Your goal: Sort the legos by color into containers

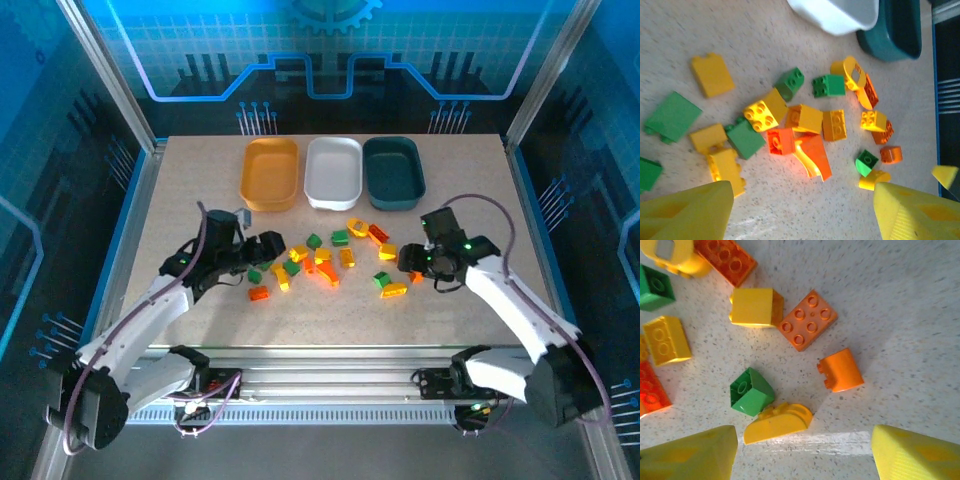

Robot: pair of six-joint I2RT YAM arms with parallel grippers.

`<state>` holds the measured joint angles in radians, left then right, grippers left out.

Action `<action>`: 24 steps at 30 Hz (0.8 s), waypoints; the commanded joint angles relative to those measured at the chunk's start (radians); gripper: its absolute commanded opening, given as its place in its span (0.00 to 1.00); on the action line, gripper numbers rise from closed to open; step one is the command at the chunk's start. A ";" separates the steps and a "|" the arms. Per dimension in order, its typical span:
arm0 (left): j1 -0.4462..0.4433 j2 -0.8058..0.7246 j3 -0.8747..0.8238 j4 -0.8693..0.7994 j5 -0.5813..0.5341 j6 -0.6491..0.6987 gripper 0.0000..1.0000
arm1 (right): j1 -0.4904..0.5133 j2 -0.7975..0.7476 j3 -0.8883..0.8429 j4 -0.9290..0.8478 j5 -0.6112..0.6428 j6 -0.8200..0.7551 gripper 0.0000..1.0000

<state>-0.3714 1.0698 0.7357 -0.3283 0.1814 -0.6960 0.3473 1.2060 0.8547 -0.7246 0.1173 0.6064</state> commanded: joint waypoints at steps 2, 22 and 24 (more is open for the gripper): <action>-0.055 0.070 -0.019 0.038 0.019 -0.043 0.75 | 0.052 0.135 0.090 0.061 0.015 0.034 0.72; -0.076 0.110 -0.049 0.020 0.032 -0.055 0.76 | 0.126 0.631 0.377 0.008 0.177 0.091 0.60; -0.075 0.114 -0.046 0.021 0.032 -0.054 0.76 | 0.126 0.630 0.364 0.018 0.179 0.096 0.56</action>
<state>-0.4389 1.1721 0.6968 -0.3058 0.1928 -0.7353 0.4561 1.8275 1.2190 -0.6865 0.2806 0.6727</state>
